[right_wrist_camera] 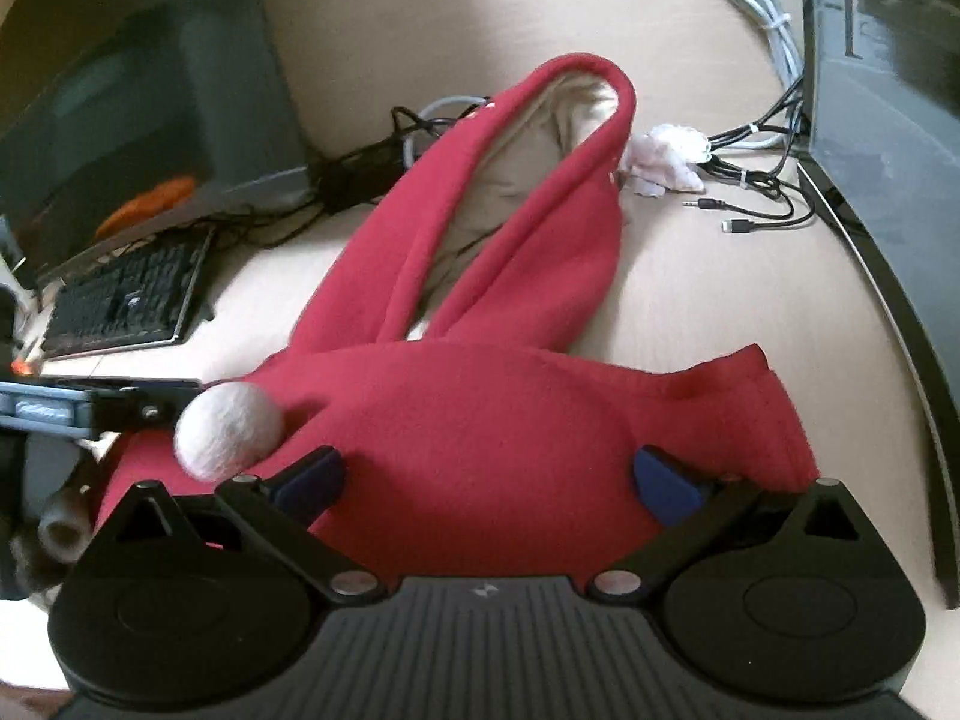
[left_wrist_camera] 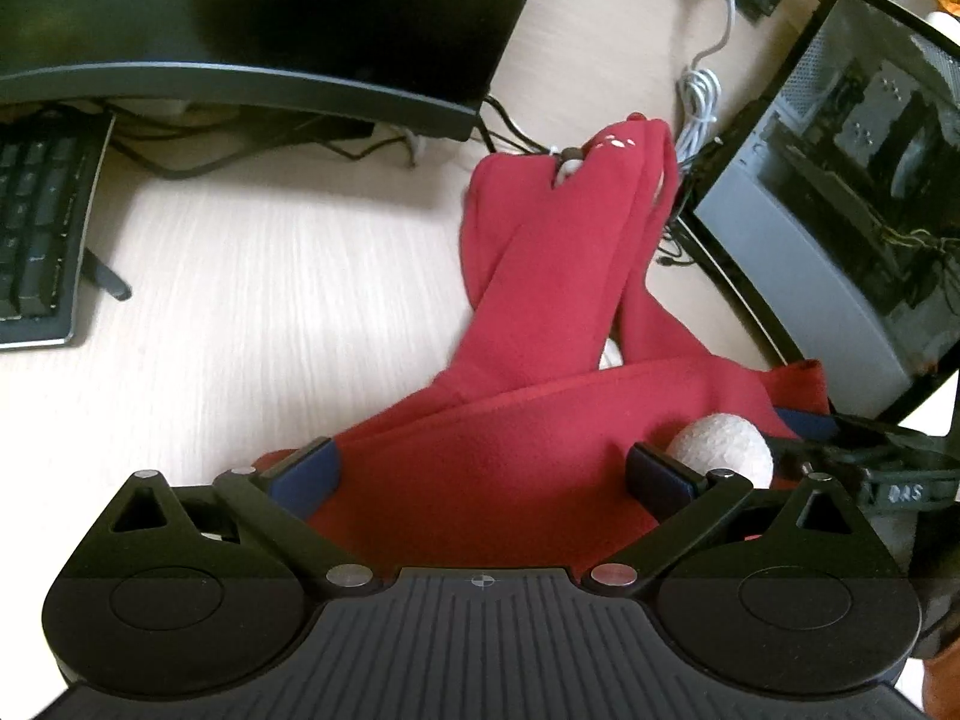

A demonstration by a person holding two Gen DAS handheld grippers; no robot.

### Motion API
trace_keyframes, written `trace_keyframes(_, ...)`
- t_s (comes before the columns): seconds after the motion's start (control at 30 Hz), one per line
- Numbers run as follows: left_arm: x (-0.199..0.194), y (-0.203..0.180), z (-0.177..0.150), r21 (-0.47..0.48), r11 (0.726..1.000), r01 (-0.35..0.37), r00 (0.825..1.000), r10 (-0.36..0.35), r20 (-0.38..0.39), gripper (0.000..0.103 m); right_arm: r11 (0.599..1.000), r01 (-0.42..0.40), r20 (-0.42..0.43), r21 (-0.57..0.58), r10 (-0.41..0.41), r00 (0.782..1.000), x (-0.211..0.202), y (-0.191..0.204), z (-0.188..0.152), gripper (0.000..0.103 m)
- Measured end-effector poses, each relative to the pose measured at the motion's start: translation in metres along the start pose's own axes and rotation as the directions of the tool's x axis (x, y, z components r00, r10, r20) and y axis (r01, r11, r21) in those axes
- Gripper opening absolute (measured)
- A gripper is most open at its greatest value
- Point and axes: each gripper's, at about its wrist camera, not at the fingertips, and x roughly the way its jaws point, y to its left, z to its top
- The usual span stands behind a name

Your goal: Fold clothes

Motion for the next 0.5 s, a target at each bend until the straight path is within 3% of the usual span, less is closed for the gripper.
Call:
trace_keyframes(0.13,0.002,-0.001,0.001,0.009,1.000,-0.003,1.000,0.003,0.006,0.103,1.000,0.009,0.075,-0.016,-0.007,0.997,-0.034,0.003,-0.021,0.103)
trace_keyframes(0.3,0.001,0.000,-0.002,0.020,1.000,-0.001,1.000,0.001,0.020,0.103,0.998,0.049,0.038,-0.038,-0.048,0.998,-0.017,0.004,-0.052,0.103)
trace_keyframes(0.43,-0.001,0.002,0.001,0.015,1.000,0.005,1.000,-0.005,0.024,0.103,0.996,0.067,0.010,-0.061,-0.067,0.998,-0.021,0.007,-0.040,0.103)
trace_keyframes(0.5,-0.007,0.004,0.005,-0.011,1.000,0.017,0.999,-0.017,0.029,0.103,0.998,0.045,0.039,-0.053,-0.043,0.998,-0.035,0.004,-0.033,0.103)
